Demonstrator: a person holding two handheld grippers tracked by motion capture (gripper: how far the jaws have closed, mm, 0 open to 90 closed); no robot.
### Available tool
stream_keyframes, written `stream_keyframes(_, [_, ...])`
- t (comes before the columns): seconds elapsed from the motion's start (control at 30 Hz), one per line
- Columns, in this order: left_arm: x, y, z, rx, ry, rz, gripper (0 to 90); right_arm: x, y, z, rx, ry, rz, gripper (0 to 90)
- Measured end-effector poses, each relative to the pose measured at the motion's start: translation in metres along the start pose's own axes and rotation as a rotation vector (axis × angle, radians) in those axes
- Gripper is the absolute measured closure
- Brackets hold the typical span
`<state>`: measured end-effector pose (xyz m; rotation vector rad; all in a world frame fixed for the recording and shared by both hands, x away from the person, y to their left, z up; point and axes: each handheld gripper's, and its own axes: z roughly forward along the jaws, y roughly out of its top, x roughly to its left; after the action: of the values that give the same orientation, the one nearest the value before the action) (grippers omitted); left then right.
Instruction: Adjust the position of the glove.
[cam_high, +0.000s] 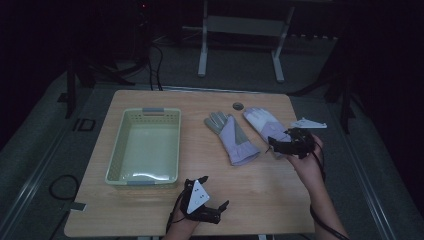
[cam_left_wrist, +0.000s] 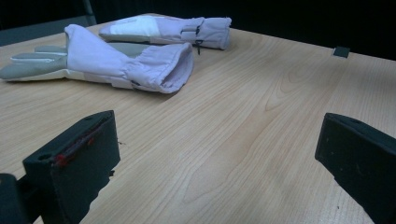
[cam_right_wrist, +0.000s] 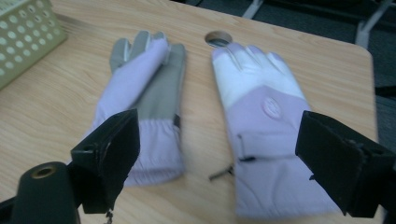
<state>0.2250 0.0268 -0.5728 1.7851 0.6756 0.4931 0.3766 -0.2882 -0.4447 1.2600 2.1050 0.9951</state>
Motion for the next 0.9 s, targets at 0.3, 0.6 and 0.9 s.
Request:
stream_keyframes(0.3, [0.000, 0.000, 0.000, -0.001, -0.009, -0.001, 0.0, 0.025, 0.020, 0.038, 0.035, 0.064, -0.034, 17.8])
stream_keyframes(0.6, [0.000, 0.000, 0.000, -0.003, -0.013, 0.000, 0.0, 0.046, 0.030, 0.074, 0.082, 0.108, -0.047, 20.8])
stream_keyframes(0.9, [0.000, 0.000, 0.000, -0.002, -0.019, -0.001, 0.0, 0.061, 0.032, 0.108, 0.132, 0.125, -0.063, 25.5])
